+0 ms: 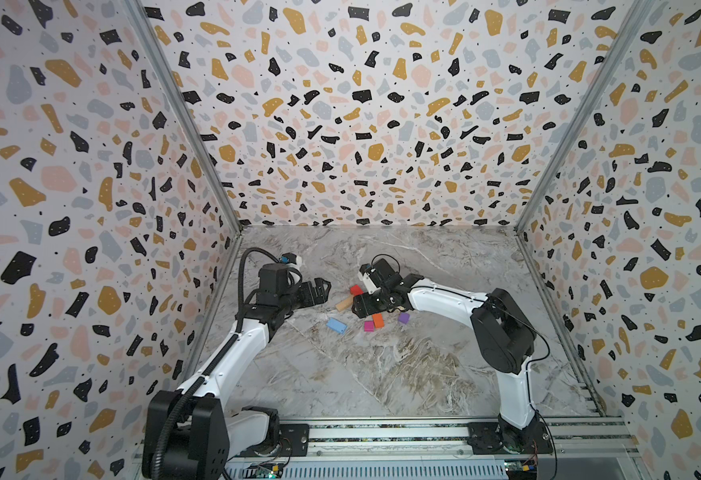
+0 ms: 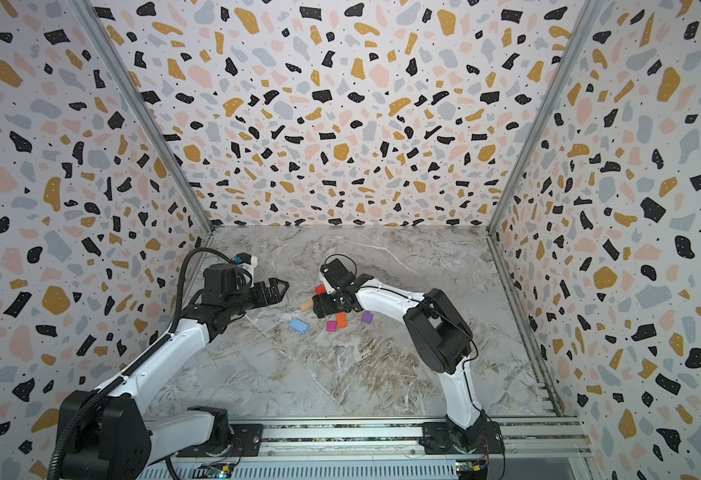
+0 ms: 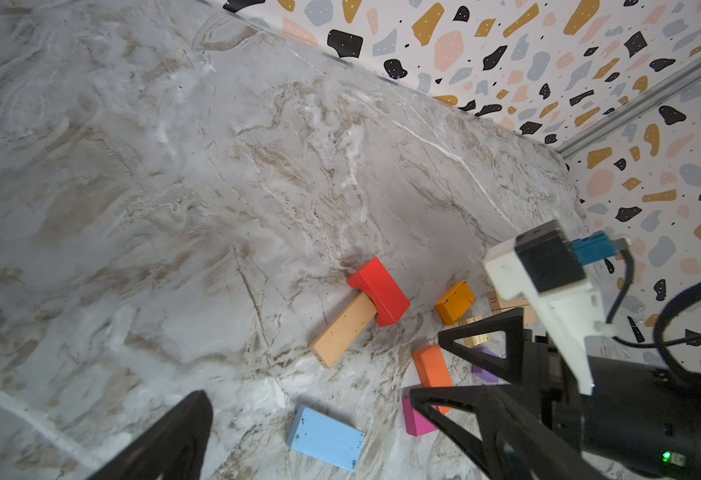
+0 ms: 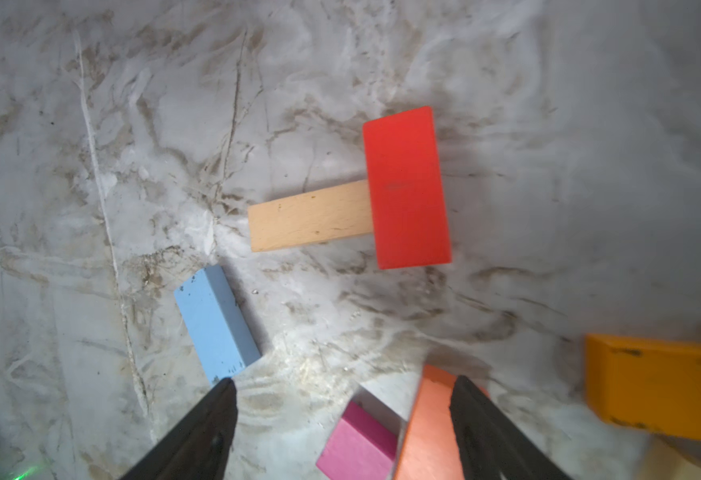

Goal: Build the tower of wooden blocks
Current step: 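Move the right gripper to the plain wood bar under the red arch block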

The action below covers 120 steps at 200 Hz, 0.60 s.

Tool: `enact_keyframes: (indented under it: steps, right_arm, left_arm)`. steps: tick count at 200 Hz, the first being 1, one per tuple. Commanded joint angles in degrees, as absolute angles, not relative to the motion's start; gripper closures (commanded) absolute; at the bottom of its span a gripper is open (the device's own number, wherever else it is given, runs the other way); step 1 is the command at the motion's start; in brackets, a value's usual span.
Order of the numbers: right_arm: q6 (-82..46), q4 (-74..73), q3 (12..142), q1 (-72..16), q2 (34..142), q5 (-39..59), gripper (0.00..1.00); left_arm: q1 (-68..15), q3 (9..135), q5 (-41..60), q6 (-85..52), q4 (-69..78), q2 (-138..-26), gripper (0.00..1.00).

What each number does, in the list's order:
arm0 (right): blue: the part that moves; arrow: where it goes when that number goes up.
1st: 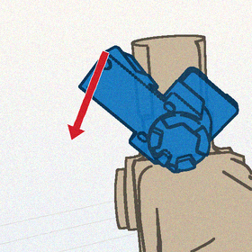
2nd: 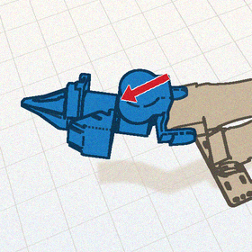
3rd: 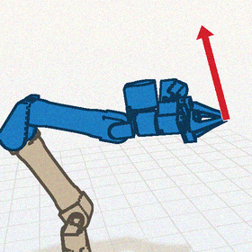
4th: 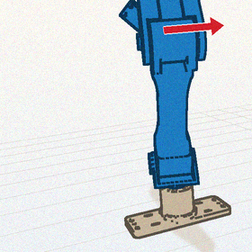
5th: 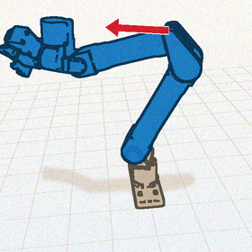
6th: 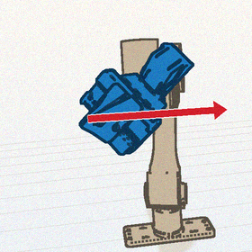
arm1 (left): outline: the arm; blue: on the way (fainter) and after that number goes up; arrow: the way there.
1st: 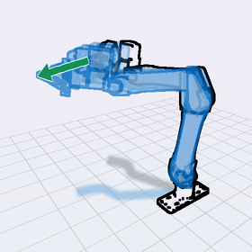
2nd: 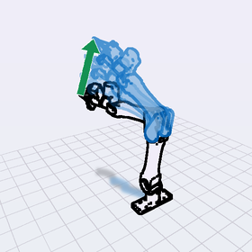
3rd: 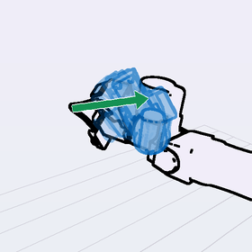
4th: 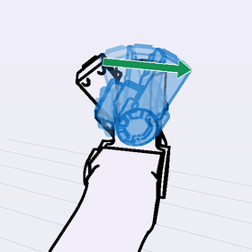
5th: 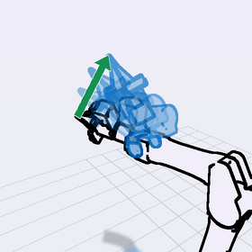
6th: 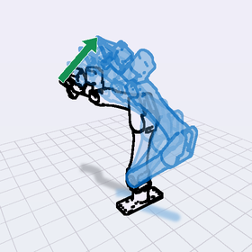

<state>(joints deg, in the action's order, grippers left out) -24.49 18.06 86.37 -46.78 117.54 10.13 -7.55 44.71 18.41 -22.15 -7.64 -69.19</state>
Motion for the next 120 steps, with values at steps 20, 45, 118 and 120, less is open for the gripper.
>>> enact_keyframes:
  steps: [20, 45, 118, 120]
  right_arm:
    - [-25.25, 17.48, 90.82, -48.95, 120.3, 7.05, 0.19]
    - [-25.1, 17.6, 93.02, -49.04, 123.0, 6.98, 0.19]
    - [-21.44, 21.17, 101.85, -49.14, 130.42, 2.53, 0.14]
    - [-21.18, 21.33, 102.15, -49.13, 130.58, 2.44, 0.13]
  left_arm:
    - [-7.03, 45.09, 19.68, -22.61, -5.61, -68.91, 0.0]
    - [-7.03, 45.0, 19.74, -22.59, -5.36, -68.82, 0.0]
    - [-7.03, 44.91, 19.74, -22.5, -5.27, -68.55, 0.0]
    - [-7.03, 44.91, 19.7, -22.5, -5.32, -68.55, 0.0]
